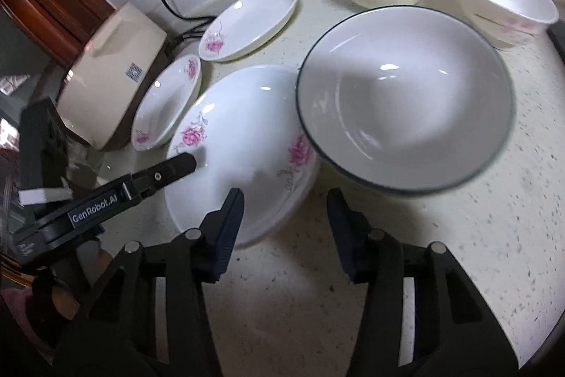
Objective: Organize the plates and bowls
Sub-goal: 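Grasp a pink-flower plate rim with the left tool while the right tool grasps another plate, then carry both held plates toward the counter corner by the glass door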
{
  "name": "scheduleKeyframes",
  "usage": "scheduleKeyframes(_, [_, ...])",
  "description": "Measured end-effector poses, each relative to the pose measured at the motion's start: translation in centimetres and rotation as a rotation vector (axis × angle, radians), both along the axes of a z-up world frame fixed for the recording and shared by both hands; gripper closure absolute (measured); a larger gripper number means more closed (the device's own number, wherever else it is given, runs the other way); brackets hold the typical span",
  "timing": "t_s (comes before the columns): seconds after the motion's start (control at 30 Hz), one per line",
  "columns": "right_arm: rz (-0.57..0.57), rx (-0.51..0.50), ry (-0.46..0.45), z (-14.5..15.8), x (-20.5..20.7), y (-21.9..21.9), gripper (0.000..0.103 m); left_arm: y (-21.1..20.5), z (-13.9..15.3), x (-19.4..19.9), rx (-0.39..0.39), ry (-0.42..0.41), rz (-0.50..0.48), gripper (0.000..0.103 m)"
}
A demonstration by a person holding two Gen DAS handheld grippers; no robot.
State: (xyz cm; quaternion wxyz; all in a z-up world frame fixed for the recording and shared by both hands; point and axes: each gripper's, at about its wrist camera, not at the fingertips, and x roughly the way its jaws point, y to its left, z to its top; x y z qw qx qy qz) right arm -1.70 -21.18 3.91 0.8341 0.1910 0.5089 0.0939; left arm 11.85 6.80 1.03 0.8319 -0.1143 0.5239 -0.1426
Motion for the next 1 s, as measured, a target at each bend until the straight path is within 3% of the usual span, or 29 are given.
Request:
scheduleKeyframes(0.27, [-0.008, -0.015, -0.005, -0.1, 0.5, 0.3, 0.060, -0.5, 0.0, 0.7, 0.029, -0.014, -0.024, 0.075])
scheduleKeyframes(0.4, [-0.029, -0.044, -0.001, -0.2, 0.4, -0.3, 0.083, -0.6, -0.1, 0.8, 0.041, -0.015, -0.020, 0.081])
scheduleKeyframes(0.47, [-0.032, -0.044, 0.001, -0.2, 0.3, -0.5, 0.083, -0.5, -0.2, 0.8, 0.032, -0.008, -0.021, 0.085])
scheduleKeyframes(1.0, [0.014, -0.070, -0.016, 0.6, -1.8, 0.6, 0.084, 0.4, 0.8, -3.3, 0.089, -0.052, -0.052, 0.085])
